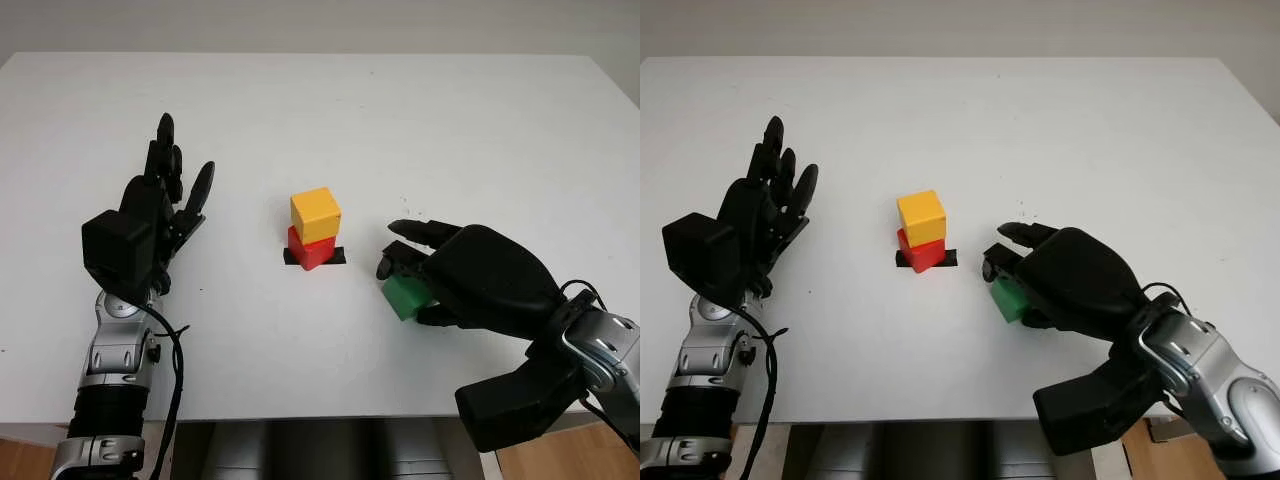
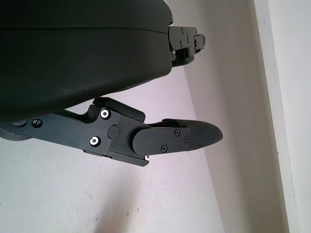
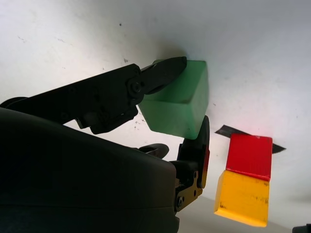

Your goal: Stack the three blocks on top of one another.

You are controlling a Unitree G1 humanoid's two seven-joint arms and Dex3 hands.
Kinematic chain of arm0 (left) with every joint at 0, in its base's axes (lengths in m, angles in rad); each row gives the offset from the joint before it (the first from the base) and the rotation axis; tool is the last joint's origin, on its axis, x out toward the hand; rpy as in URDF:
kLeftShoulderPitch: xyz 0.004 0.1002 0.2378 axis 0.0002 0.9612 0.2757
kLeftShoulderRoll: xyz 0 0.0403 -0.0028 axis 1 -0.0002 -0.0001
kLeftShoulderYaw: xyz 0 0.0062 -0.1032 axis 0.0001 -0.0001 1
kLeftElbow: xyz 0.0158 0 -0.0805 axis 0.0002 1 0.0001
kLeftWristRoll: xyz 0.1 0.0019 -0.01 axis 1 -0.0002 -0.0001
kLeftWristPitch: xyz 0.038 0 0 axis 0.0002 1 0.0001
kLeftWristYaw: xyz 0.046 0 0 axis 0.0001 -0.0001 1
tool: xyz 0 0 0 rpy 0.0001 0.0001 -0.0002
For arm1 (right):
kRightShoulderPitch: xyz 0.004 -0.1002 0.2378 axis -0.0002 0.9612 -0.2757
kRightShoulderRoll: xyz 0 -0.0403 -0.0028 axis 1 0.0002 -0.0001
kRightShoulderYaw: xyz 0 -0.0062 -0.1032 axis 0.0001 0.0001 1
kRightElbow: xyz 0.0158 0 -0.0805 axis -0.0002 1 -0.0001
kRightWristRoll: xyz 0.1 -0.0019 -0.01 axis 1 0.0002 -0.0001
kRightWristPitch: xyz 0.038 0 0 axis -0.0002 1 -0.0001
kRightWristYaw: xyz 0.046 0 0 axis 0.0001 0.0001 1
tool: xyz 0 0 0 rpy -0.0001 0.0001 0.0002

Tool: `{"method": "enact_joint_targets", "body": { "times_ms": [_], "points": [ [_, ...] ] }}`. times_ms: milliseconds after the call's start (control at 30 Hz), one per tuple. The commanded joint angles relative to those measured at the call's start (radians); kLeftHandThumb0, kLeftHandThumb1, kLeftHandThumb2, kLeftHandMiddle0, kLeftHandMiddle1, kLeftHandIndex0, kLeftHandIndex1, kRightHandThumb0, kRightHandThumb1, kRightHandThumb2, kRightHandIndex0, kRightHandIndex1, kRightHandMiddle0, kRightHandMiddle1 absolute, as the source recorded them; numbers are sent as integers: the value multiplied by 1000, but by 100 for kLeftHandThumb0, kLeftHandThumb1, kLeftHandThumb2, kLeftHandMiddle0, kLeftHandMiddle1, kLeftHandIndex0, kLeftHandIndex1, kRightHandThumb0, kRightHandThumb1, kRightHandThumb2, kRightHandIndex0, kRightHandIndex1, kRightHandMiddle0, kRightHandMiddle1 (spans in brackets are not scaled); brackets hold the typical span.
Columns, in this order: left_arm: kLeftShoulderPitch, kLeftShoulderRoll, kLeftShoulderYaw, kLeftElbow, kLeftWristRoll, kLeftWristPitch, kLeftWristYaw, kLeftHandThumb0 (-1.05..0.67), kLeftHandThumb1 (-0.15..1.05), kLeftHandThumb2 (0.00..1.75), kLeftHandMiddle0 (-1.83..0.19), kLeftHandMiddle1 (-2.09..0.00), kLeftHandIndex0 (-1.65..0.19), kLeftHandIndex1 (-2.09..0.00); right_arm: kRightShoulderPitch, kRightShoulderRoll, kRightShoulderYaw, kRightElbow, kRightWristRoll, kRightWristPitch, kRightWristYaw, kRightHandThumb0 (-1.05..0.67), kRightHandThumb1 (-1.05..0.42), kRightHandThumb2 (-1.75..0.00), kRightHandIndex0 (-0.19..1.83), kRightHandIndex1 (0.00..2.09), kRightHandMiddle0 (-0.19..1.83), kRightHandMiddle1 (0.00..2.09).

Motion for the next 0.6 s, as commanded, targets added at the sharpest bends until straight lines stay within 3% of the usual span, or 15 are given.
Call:
{"method": "enact_joint_targets", "body": {
  "times_ms": [0,333,567],
  "points": [
    [0,5,-3,0,3,-14,1,-63,105,41,8,-6,9,-5,-26,-9,-15,0,25,-6,5,-24,-101,-5,40,9,26,127],
    [5,4,-3,-9,-1,-3,-3,-62,105,41,9,-5,10,-5,-117,-2,-45,34,133,-14,-5,-27,-97,-5,48,10,36,129],
    [6,4,-1,-6,2,-10,1,-62,105,41,8,-5,9,-5,-233,26,-118,110,448,124,117,-27,-99,-6,42,6,33,127]
  ]
}}
